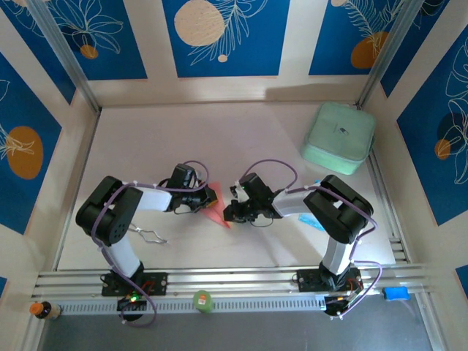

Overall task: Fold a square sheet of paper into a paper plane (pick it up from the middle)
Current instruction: Fourth fold the wing at the center of the table.

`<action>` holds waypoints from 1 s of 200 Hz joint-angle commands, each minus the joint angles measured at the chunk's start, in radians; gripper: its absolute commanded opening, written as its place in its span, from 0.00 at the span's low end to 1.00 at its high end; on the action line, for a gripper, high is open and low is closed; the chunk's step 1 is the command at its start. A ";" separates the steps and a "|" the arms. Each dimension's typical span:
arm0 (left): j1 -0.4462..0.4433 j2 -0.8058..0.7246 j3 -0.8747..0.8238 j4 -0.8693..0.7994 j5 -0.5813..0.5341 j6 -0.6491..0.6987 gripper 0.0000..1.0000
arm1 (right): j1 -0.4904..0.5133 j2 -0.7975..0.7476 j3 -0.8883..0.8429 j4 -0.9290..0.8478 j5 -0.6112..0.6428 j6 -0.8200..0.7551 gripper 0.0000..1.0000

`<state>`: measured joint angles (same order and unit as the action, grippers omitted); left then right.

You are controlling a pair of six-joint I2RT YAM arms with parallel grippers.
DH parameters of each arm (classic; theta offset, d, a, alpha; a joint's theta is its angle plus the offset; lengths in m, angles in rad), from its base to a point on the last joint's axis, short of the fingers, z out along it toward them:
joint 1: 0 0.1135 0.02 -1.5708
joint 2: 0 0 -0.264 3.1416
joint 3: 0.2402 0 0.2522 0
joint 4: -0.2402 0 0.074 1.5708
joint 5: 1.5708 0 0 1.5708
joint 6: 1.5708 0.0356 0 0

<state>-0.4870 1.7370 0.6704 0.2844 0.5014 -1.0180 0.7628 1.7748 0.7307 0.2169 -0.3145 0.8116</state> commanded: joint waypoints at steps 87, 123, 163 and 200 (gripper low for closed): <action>-0.007 0.027 -0.025 -0.050 -0.018 0.020 0.08 | 0.003 -0.029 -0.045 -0.129 -0.067 -0.044 0.11; -0.007 0.028 -0.025 -0.050 -0.020 0.020 0.08 | 0.004 -0.022 -0.065 -0.119 -0.087 -0.050 0.06; -0.007 0.032 -0.023 -0.050 -0.018 0.020 0.08 | 0.007 -0.020 -0.067 -0.120 -0.112 -0.055 0.08; -0.007 0.032 -0.025 -0.048 -0.019 0.018 0.07 | 0.007 -0.047 -0.067 -0.162 -0.104 -0.076 0.09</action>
<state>-0.4908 1.7378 0.6697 0.2810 0.5167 -1.0142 0.7589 1.7500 0.6983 0.1890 -0.3637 0.7620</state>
